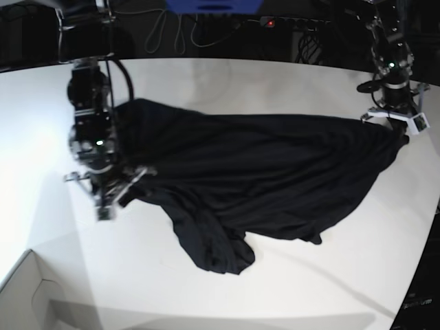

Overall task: Layout the t-shirt on the table in an organized manner, then fold the t-shirt properly
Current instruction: 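Reach the right gripper to the shirt's other edge and grasp it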

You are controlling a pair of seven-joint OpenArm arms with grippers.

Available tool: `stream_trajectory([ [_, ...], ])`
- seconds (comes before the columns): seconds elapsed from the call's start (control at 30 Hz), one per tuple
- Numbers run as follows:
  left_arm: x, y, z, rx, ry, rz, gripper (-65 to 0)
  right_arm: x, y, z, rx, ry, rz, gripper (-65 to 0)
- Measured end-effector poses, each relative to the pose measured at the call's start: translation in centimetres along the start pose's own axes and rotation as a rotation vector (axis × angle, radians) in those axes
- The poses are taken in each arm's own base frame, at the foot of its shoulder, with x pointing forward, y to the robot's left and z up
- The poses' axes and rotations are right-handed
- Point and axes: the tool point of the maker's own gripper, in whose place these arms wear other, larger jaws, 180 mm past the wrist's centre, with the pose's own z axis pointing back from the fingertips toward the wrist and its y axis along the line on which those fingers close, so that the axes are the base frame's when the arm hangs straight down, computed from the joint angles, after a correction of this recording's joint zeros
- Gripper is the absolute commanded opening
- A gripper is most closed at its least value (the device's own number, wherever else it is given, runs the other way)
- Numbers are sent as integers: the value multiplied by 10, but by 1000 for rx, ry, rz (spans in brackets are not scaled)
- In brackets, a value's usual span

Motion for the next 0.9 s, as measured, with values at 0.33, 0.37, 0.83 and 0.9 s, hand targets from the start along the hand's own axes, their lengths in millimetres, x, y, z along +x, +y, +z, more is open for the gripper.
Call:
stream_trajectory([
  [0.33, 71, -30, 25, -53, -197, 48, -650, 98, -58, 65, -132, -320, -81, -650],
  [0.37, 74, -33, 26, -56, -208, 55, -650, 102, -58, 71, -133, -338, -79, -650],
  [0.83, 41, -27, 25, -42, -121, 50, -648, 46, -77, 72, -183, -222, -118, -650],
  [0.9, 35, -22, 28, -43, -104, 53, -626, 30, -92, 75, -228, -183, -134, -650],
])
